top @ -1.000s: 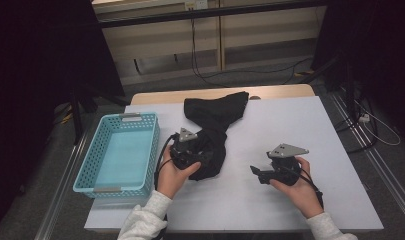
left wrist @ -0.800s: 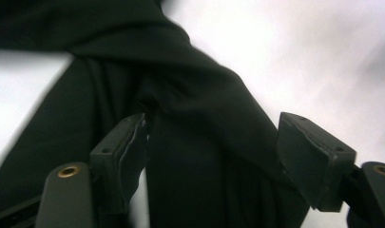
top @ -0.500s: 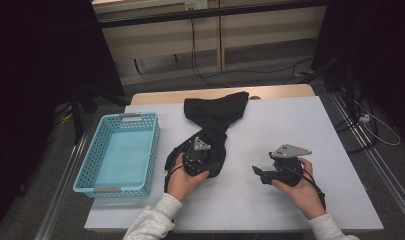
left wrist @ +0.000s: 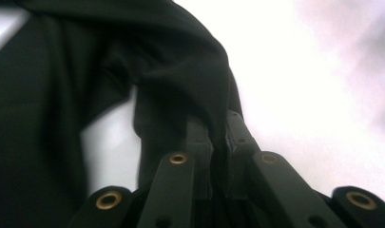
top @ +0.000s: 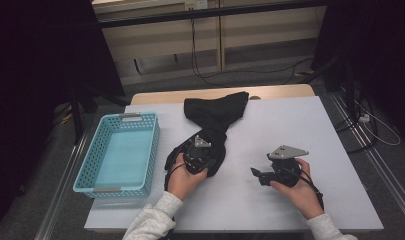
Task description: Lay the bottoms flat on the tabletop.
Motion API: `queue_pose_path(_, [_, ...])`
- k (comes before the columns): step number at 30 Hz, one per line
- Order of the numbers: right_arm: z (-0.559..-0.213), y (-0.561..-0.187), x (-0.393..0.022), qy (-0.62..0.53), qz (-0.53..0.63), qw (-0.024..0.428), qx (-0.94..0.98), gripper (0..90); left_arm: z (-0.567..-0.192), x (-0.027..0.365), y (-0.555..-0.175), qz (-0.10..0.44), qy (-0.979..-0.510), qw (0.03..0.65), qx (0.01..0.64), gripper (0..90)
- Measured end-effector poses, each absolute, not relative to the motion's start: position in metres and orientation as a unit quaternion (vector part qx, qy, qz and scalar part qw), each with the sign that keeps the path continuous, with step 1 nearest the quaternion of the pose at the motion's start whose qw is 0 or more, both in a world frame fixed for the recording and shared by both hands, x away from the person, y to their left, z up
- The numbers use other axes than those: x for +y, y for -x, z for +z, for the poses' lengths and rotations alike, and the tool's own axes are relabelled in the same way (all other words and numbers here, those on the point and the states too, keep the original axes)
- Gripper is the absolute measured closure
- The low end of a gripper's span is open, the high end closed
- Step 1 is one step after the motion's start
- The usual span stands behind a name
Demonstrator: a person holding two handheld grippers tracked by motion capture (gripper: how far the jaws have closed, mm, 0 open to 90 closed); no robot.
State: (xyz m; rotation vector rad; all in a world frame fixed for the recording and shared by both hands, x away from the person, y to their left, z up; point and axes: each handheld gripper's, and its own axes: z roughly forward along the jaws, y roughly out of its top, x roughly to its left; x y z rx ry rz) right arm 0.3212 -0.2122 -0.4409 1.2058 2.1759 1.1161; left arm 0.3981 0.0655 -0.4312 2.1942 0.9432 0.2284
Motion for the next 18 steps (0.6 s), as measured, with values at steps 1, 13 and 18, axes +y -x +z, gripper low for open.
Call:
queue_pose_path(1, [-0.441,-0.321,-0.212,-0.432,0.402,0.208,0.780,22.7,-0.425,0.070,-0.400,0.088,-0.847,0.371,0.371,83.7])
queue_pose_path(13, [-0.442,-0.322,-0.204,-0.421,0.404,0.206,0.786,22.1,-0.394,0.120,-0.413,0.135,-0.795,0.404,0.432,83.4])
queue_pose_path(18, [-0.443,-0.322,-0.205,-0.421,0.402,0.204,0.787,22.1,-0.416,0.117,-0.421,0.155,-0.799,0.380,0.439,81.4])
